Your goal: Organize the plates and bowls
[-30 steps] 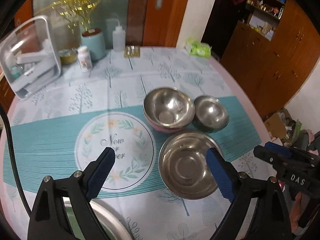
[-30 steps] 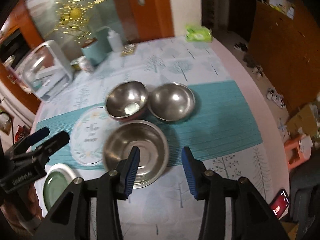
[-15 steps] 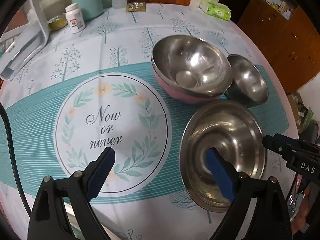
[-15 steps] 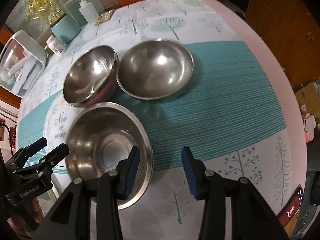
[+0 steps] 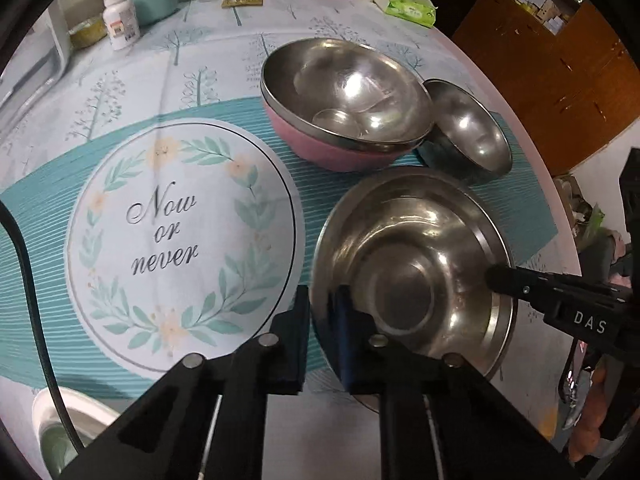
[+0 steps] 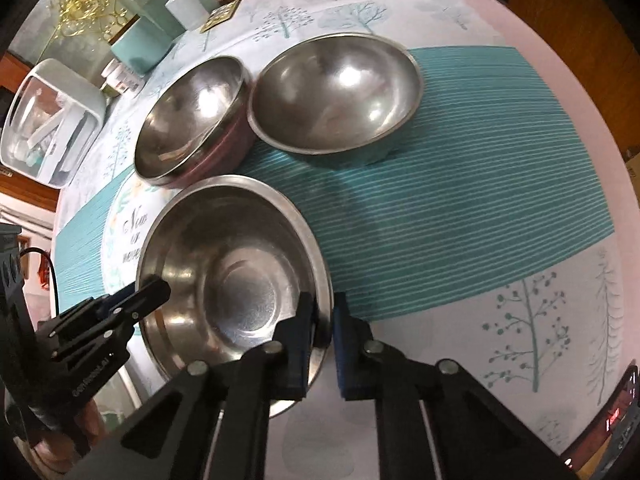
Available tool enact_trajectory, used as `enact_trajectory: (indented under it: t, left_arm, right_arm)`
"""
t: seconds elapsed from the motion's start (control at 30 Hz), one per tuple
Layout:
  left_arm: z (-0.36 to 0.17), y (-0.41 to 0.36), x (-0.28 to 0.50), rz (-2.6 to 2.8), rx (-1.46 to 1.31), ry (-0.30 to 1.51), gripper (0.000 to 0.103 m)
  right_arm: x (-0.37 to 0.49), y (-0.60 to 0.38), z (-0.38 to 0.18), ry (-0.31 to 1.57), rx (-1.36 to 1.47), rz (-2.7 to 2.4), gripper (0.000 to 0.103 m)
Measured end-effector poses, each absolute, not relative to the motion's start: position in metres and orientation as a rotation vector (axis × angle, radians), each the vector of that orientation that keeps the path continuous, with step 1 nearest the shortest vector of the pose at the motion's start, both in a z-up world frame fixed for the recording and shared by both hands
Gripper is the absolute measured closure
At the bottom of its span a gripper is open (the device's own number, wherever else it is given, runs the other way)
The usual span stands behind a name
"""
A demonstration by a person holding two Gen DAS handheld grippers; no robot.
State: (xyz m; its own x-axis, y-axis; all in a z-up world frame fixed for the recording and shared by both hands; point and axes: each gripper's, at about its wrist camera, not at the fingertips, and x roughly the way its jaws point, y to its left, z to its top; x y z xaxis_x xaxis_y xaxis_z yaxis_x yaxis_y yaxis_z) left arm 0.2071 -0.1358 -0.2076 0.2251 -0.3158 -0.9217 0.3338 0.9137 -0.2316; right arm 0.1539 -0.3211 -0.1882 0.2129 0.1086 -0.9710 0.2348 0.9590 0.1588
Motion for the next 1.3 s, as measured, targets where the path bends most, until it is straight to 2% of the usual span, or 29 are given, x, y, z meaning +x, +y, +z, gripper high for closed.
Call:
enact_trajectory:
  t: [0.4,0.63,0.67,0.73,0.83,0.93,1.03,1.07,1.1,1.3]
  left_arm:
    - [-0.139,-0.118,0.153,-0.4,-0.041,1.118,0.093]
    - [-0.165,-0.11,0.128,-0.335,-0.052,1.209,0.093]
    - [-0.171,-0.109,0.127,-0.32,-0.049,1.225,0.091]
    - [-0.185,-0.107,0.127,-0.301,-0.054,1.259,0.081]
    - [-0.2,-0.103,0.128,-0.281,-0.084,1.296,0.071]
    - [-0.213,-0.104,0.13,-0.312,-0.127,1.336,0.068]
    - [-0.218,-0.106,0.127,-0.362,-0.168,1.34,0.071]
    - [-0.219,-0.108,0.125,-0.38,-0.172,1.342,0.076]
    - [-0.219,-0.109,0.123,-0.387,-0.171,1.342,0.089]
    - [-0.21,-0.108,0.11,-0.37,-0.141,1.371,0.091]
  right_arm:
    - [0.119,-0.294,-0.127,1.273,0.18,0.054,0.095]
    - [0.094,-0.292,-0.145,1.316,0.17,0.097,0.096]
    - [0.091,-0.292,-0.146,1.316,0.166,0.101,0.096]
    - [0.087,-0.294,-0.147,1.318,0.167,0.104,0.096]
    - [0.084,-0.295,-0.15,1.322,0.168,0.103,0.096]
    - [0.081,-0.297,-0.152,1.324,0.168,0.103,0.096]
    - [0.076,-0.299,-0.153,1.327,0.177,0.1,0.096]
    - [0.075,-0.3,-0.154,1.327,0.184,0.099,0.096]
    - [0.074,-0.3,-0.153,1.326,0.185,0.096,0.096]
    - [0.068,-0.301,-0.154,1.346,0.196,0.102,0.096]
